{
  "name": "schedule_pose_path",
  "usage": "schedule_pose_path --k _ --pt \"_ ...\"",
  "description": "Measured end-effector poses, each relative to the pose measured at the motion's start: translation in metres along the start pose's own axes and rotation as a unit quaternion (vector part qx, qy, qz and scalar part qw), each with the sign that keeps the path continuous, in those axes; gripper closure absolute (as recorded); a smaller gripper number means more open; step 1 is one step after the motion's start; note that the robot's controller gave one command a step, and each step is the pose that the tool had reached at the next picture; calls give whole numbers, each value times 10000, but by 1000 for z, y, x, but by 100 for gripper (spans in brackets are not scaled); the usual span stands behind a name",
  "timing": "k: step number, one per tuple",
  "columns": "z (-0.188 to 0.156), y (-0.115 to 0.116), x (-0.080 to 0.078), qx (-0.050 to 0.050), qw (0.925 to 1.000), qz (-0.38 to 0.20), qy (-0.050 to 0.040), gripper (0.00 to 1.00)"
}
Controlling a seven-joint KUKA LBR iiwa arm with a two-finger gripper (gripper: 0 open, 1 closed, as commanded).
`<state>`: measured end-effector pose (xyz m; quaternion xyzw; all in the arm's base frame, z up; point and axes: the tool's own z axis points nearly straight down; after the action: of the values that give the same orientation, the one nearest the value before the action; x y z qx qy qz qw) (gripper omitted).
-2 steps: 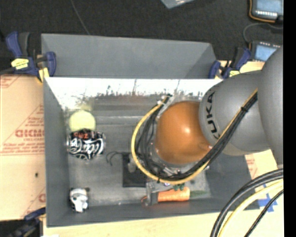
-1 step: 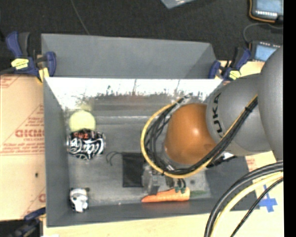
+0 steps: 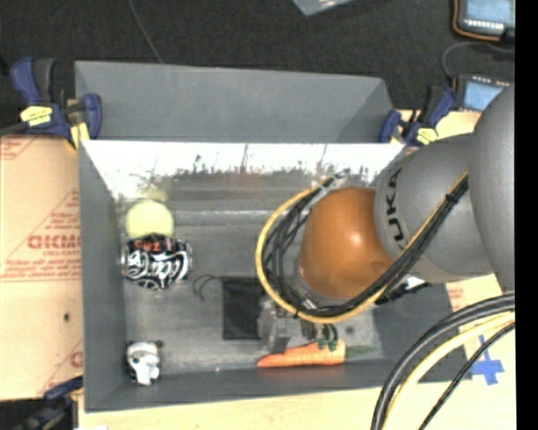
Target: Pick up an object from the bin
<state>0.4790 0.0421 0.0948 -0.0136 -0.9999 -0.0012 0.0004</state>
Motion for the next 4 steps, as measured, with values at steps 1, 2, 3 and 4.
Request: schedule_pose_path --k 1,2,3,4 --pt "-1 0 0 -2 10000 -31 -4 100" --pt "-40 -8 -1 1 9901 -1404 -7 100" --pt "-100 9 -12 -5 9994 -342 -15 0" --pt "-110 14 -15 -7 9996 -263 -31 0"
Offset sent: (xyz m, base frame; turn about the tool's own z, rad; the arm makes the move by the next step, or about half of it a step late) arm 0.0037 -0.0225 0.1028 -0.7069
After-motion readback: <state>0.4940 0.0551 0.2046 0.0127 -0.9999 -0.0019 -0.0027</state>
